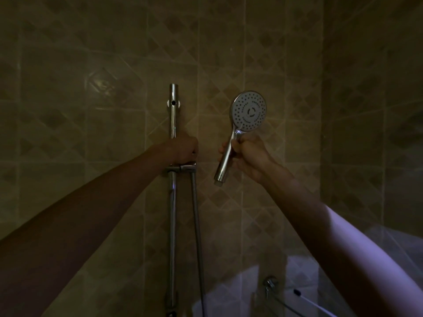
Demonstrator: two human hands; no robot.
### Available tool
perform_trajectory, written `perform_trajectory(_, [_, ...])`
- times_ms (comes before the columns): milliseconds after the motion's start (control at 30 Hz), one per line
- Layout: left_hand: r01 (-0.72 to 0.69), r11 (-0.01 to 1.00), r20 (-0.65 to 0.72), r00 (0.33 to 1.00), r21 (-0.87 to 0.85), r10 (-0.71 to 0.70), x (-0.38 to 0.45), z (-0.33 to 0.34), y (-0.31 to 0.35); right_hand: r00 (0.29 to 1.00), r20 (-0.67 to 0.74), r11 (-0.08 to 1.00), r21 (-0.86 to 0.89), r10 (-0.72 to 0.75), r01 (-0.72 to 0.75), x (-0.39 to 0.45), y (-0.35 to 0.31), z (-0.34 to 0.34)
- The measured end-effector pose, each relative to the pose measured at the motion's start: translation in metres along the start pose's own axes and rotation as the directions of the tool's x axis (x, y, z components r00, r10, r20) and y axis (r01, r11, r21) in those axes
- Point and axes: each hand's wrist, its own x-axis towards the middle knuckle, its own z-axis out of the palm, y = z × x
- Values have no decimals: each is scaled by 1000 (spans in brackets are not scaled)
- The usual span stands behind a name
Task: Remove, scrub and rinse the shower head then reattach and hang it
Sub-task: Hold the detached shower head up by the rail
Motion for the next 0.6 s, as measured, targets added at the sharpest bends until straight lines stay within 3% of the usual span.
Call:
perform_trajectory(133, [41, 998, 122, 992, -49, -35, -5, 6, -1, 1000, 10, 1000, -13, -8, 8, -6, -1, 0])
perform_trajectory(300, [118, 988, 87, 990, -101, -109, -19, 18, 4, 1000, -27, 999, -46, 14, -15, -20, 1, -3])
perform_trajectory(467, [204, 961, -81, 972, -189, -222, -43, 37, 27, 1000, 4, 998, -68, -5, 5, -46, 6, -6])
perform_trajectory(600, [37, 930, -255, 957, -367, -139, -72, 63, 55, 999, -41, 991, -131, -8, 3, -64, 18, -9])
